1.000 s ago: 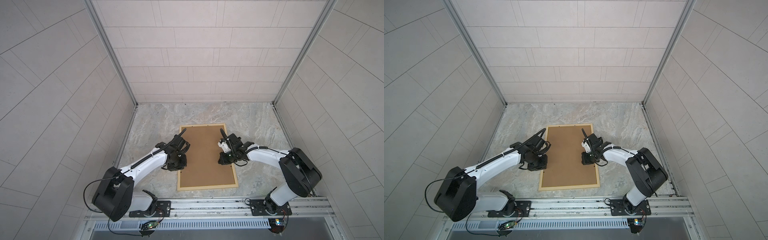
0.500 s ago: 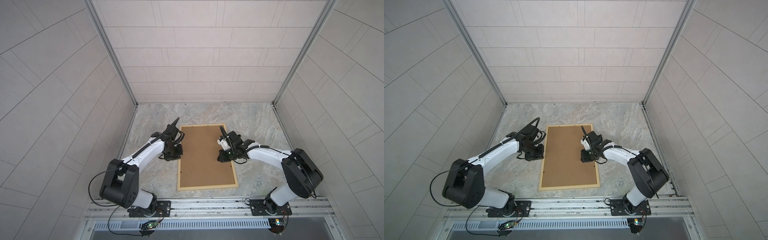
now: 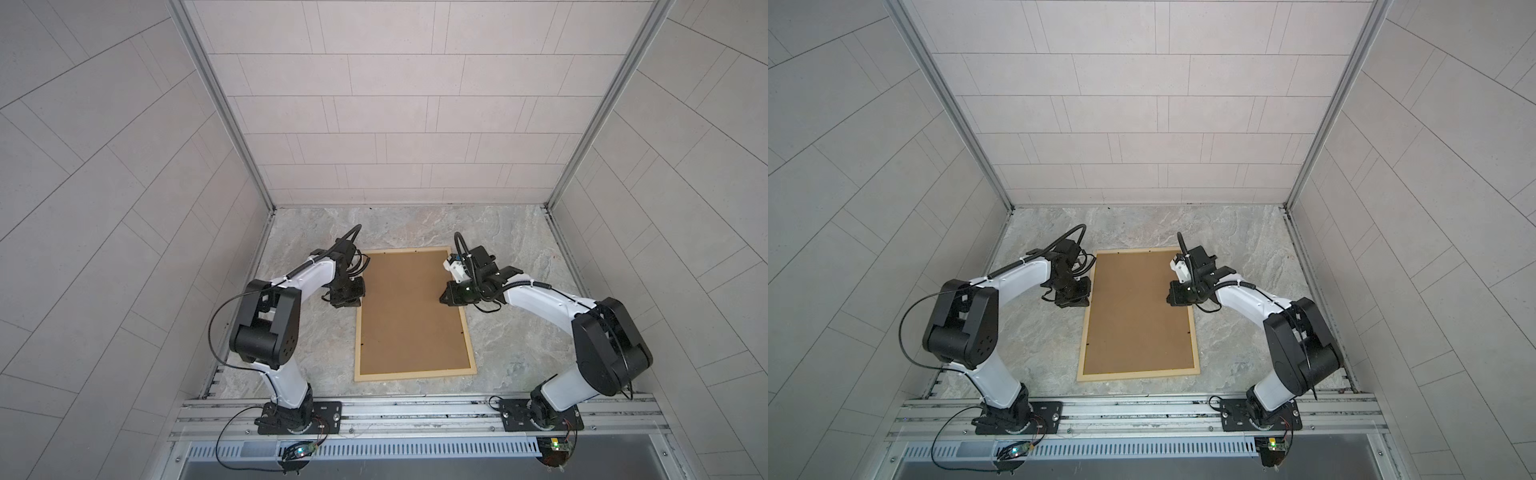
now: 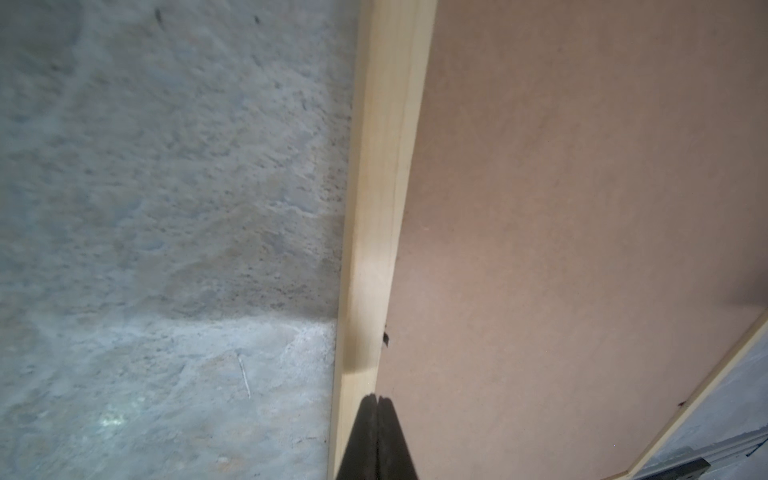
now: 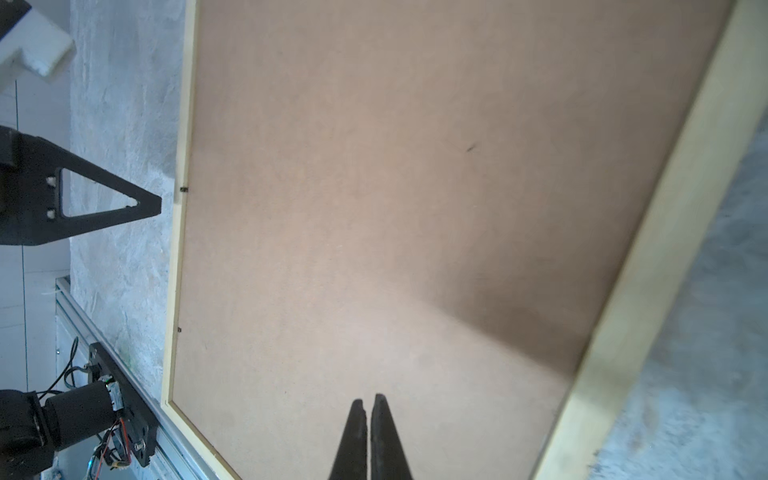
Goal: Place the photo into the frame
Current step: 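Move the left gripper along the frame edge away from the robot, pressing the board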
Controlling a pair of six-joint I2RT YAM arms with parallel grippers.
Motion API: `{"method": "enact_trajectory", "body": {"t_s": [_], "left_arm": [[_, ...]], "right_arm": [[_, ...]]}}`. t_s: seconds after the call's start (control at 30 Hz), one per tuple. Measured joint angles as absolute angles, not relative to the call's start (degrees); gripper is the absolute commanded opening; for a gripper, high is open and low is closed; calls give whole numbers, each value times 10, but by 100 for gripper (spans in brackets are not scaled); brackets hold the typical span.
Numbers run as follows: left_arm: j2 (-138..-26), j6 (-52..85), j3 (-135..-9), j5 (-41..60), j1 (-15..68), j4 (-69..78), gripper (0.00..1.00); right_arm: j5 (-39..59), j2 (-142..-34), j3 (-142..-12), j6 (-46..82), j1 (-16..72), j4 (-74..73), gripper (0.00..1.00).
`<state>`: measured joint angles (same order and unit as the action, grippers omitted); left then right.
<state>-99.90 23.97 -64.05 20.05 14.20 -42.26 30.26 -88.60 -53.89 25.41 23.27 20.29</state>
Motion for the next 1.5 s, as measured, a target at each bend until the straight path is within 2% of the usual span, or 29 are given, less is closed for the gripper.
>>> {"method": "enact_trajectory", "body": {"t_s": [1.07, 1.5], "left_arm": [[-1040, 211, -658, 222, 138, -408, 1], [-1058, 210, -687, 161, 171, -437, 1]], "right_arm": [[332, -927, -516, 251, 213, 173, 0], [332, -927, -506, 255, 213, 165, 0]]}}
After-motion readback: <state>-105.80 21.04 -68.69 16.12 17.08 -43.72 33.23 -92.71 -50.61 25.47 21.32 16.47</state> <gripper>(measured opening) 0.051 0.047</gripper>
